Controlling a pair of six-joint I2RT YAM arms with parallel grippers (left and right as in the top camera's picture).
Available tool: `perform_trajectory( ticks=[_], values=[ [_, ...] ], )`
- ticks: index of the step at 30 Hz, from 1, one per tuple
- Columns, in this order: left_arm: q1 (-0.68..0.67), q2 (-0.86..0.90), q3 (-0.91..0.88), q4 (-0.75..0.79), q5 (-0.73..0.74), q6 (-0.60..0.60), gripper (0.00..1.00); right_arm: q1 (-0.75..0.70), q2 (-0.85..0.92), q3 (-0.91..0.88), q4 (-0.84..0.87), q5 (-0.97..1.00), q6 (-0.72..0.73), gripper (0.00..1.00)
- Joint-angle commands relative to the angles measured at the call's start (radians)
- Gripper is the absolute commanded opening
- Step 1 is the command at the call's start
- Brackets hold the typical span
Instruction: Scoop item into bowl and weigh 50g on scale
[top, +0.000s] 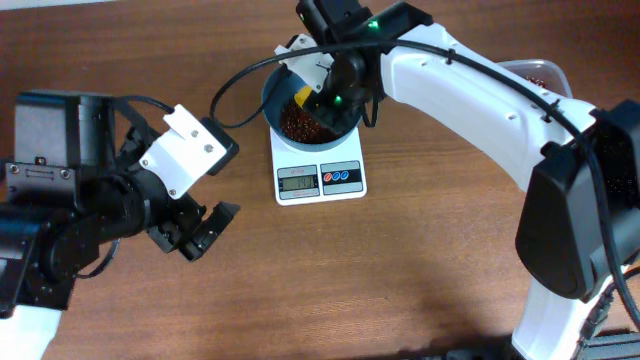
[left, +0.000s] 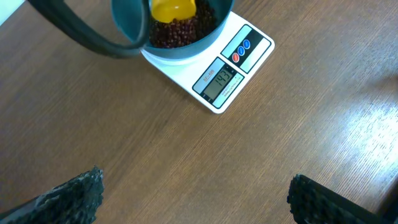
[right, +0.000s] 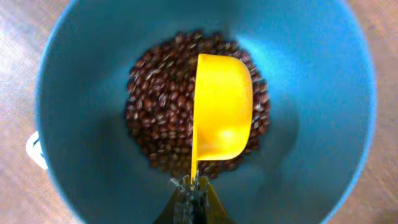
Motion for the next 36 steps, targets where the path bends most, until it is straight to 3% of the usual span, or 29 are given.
perform_trajectory(
  ticks=[1,4,9,18,27,32,36],
  values=[
    [0.005,0.000,0.018,0.000,0.001,0.012,0.99,0.011,0.006,0.015,-0.026,-0.040,0.011,0.06],
    [0.005,0.000,0.018,0.000,0.001,0.012,0.99,0.010,0.005,0.037,-0.030,-0.057,0.043,0.06],
    [0.005,0.001,0.018,0.000,0.001,0.012,0.99,-0.034,0.005,0.039,-0.029,-0.257,0.111,0.06],
    [0.005,0.000,0.018,0.000,0.001,0.012,0.99,-0.238,0.005,0.039,-0.029,-0.756,0.218,0.06],
    [0.005,0.000,0.018,0.000,0.001,0.012,0.99,-0.397,-0.100,0.053,-0.030,-0.760,0.226,0.05],
    [0.005,0.000,0.018,0.000,0.001,0.012,0.99,-0.619,-0.219,0.053,-0.086,-0.736,0.220,0.05],
    [0.005,0.000,0.018,0.000,0.001,0.012,0.99,-0.788,-0.225,0.053,-0.227,-0.705,0.113,0.05]
  ],
)
